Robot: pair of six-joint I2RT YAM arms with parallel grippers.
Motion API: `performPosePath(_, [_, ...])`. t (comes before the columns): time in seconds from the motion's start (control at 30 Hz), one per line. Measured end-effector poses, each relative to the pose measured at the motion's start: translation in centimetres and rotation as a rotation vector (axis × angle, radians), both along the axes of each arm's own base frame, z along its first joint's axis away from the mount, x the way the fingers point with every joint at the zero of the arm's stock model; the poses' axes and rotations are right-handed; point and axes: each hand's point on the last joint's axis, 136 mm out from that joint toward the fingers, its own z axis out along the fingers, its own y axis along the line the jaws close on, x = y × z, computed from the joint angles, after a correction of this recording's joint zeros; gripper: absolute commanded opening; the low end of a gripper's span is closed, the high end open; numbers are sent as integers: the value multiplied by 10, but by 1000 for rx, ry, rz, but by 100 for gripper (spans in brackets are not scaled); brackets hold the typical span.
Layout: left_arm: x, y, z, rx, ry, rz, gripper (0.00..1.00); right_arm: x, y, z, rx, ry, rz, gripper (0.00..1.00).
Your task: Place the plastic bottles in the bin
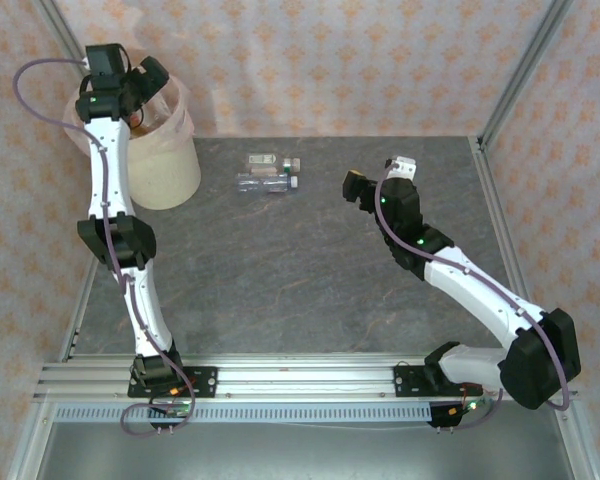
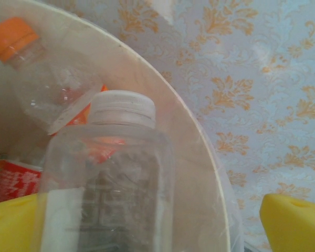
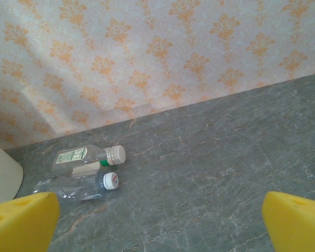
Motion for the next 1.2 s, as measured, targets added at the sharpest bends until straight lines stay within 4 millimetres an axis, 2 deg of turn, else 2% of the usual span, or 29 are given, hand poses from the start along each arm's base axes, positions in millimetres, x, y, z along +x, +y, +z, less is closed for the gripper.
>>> performPosePath(0.07, [-11,5,12,29,-6,31,100,0,0,0,0,0,0,99])
performPosePath(0.3, [-71,5,69,93,-68,101,100,1,0,-2,-2,4,0,99])
performPosePath(0.4, [-79,2,84,94,-105,101,100,2,1,-6,-7,13,1,99])
performPosePath(0.47, [-75,3,78,78,-96,103,100,2,2,-7,-8,16,4,99])
performPosePath(0.53, [-63,4,58,50,-65,102,100,2,3,-6,-7,17,7,99])
performPosePath(0.73, [-18,-2,-30,-56,79,53,100,2,3,-7,-8,20,7,99])
performPosePath(0.77, [-14,-2,-29,-57,70,49,100,2,3,-6,-8,19,7,99])
performPosePath(0.83, [-12,-8,-14,-63,30,33,100,2,3,-6,-7,19,10,99])
performPosePath(0.9, [-12,-14,-9,-69,25,21,100,2,3,-7,-8,21,10,99])
performPosePath(1.07, [-15,-30,-16,-78,56,-19,100,1,3,-8,-12,28,12,99])
performPosePath(1.2, [-32,-48,-14,-49,82,-49,100,1,4,-7,-11,29,17,99])
